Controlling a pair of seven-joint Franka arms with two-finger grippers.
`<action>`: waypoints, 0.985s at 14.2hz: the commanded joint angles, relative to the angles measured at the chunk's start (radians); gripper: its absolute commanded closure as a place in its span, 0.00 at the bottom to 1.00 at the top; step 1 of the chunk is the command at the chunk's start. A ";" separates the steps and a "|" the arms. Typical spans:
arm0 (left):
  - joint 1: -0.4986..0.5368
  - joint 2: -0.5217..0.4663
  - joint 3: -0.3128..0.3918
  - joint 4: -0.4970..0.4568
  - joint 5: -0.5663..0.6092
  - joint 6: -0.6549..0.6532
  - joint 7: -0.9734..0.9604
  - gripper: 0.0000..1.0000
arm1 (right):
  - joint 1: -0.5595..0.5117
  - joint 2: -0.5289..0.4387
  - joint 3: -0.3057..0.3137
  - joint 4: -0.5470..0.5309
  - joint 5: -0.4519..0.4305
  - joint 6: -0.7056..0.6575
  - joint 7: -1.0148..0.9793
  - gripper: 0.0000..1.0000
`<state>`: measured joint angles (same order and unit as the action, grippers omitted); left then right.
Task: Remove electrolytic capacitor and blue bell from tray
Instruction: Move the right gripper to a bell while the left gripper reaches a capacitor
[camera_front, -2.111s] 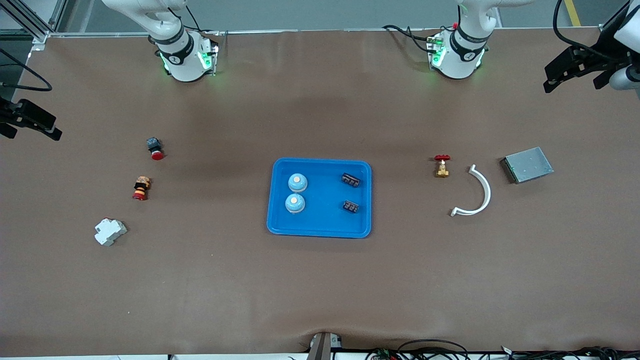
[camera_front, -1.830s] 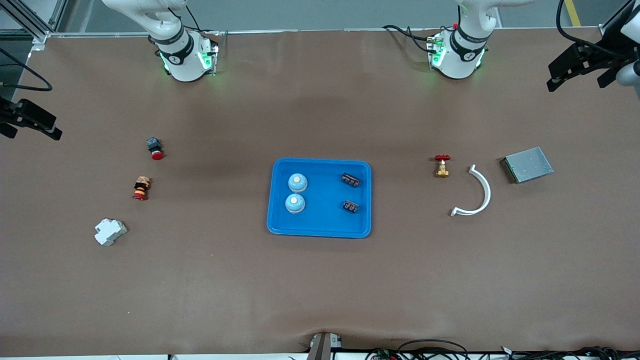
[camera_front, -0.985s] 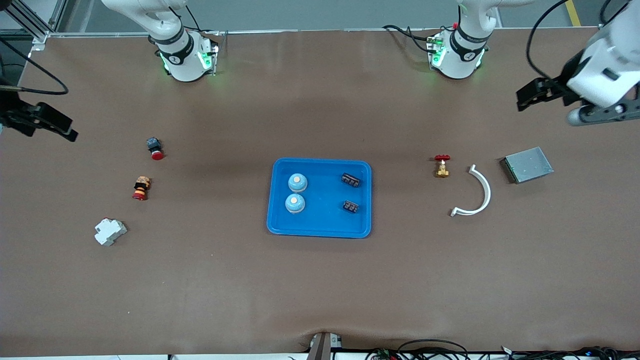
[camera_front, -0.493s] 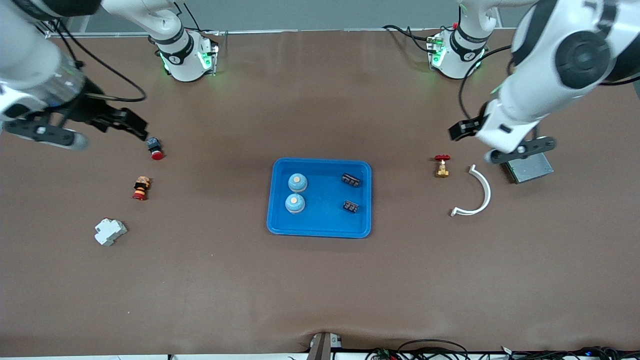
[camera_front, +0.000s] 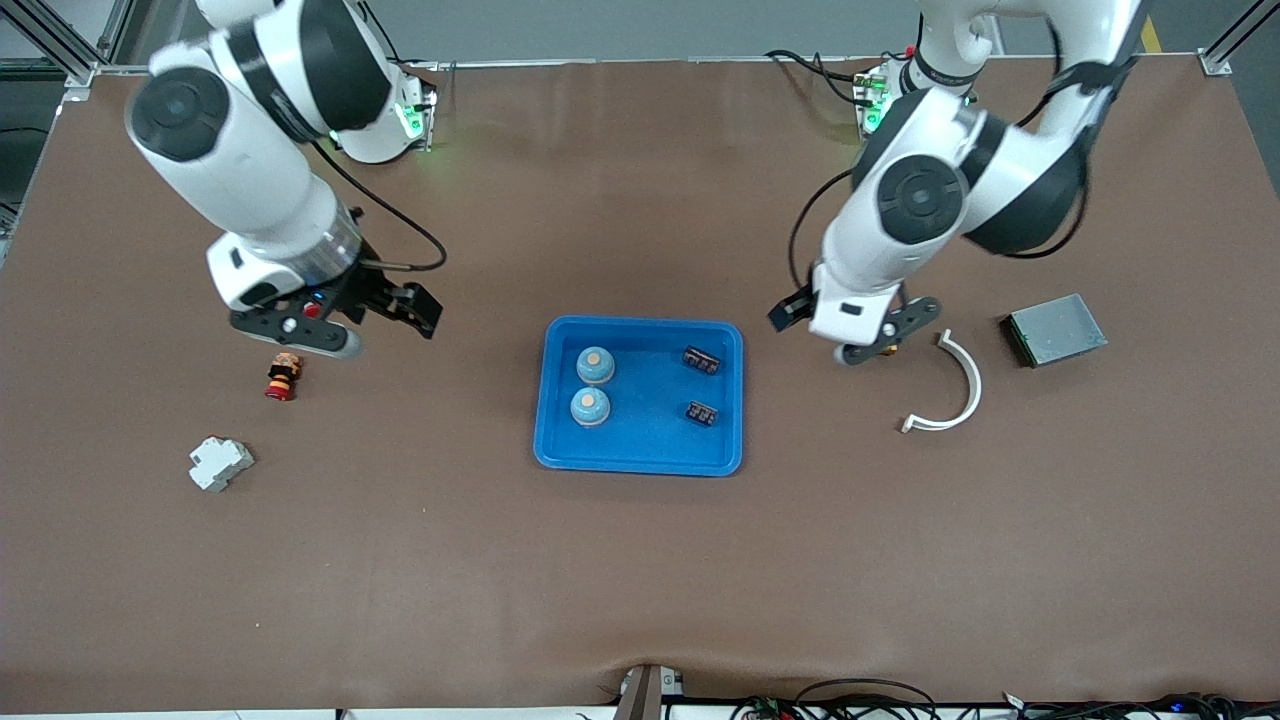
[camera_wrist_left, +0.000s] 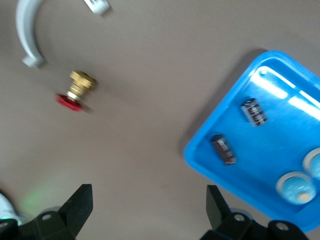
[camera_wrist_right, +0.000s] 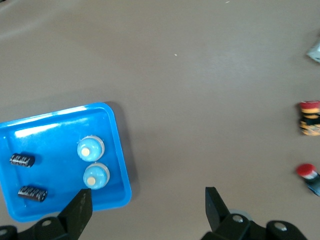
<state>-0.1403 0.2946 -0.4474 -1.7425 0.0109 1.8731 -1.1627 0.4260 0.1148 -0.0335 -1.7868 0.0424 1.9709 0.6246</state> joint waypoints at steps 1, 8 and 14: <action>-0.057 0.076 -0.001 -0.006 0.045 0.113 -0.165 0.00 | 0.054 0.009 -0.011 -0.112 0.019 0.123 0.055 0.00; -0.134 0.239 -0.001 -0.006 0.196 0.305 -0.460 0.14 | 0.195 0.219 -0.013 -0.114 0.016 0.330 0.233 0.00; -0.163 0.362 -0.002 0.001 0.345 0.411 -0.658 0.25 | 0.276 0.350 -0.013 -0.106 0.017 0.466 0.323 0.00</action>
<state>-0.2954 0.6212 -0.4476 -1.7560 0.3152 2.2542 -1.7737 0.6696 0.4342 -0.0341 -1.9101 0.0442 2.4162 0.9222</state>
